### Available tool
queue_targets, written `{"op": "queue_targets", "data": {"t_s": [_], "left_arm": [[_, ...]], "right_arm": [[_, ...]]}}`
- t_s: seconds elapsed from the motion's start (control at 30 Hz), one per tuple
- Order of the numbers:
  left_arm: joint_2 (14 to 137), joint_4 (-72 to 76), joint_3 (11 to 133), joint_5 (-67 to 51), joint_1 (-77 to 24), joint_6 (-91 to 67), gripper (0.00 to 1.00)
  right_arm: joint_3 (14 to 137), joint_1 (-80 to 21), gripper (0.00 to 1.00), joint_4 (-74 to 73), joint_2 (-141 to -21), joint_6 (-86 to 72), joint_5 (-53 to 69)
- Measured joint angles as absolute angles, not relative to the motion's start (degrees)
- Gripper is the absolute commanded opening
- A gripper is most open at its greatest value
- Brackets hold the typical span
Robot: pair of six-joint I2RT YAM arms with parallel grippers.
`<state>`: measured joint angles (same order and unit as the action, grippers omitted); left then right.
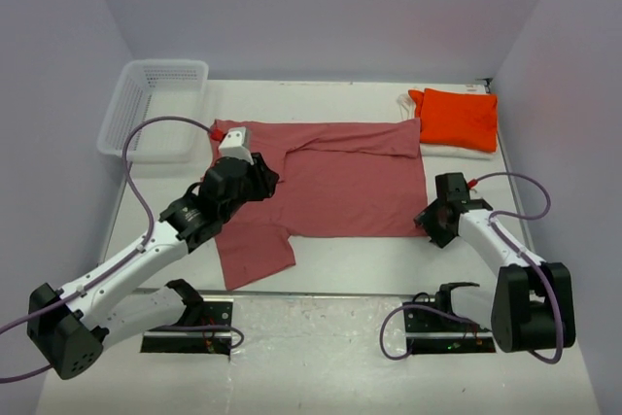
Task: Fold and stack the t-shirts
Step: Grap the side of the flattened tshirt closest away from the robot with both arms
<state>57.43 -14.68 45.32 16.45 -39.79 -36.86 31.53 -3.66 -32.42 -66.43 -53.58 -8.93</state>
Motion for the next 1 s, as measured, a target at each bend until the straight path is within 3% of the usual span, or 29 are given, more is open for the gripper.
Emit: {"op": "queue_targets", "data": {"t_s": [0.17,0.57,0.7,0.83,0.9,1.0], "left_arm": [[54.63,-14.66,45.10,16.01,-39.79,-36.86,0.40],[53.60,-14.46,44.95,15.44,-39.79,-36.75,0.40],[53.91,-14.26,43.86,15.09,-39.79,-36.42,0.40],[55.05,-14.22,43.35,14.70,-39.79,-36.40,0.40],[55.51,-14.24,43.22,14.63,-39.79,-36.38,0.40],[56.07,-14.24,43.22,14.63,-39.79,-36.38,0.40]], "right_arm": [[33.36,-3.46,0.51,-31.97,-70.96,-53.63,-7.88],[34.17,-2.52,0.32,-32.36,-72.38,-54.96,-7.92],[34.09,-2.52,0.20,-32.60,-72.03,-55.81,-7.94],[33.12,-2.50,0.16,-32.71,-69.95,-56.60,-7.97],[32.88,-2.50,0.00,-32.77,-69.30,-56.86,-7.97],[32.58,-2.48,0.00,-32.75,-68.79,-57.08,-7.97]]}}
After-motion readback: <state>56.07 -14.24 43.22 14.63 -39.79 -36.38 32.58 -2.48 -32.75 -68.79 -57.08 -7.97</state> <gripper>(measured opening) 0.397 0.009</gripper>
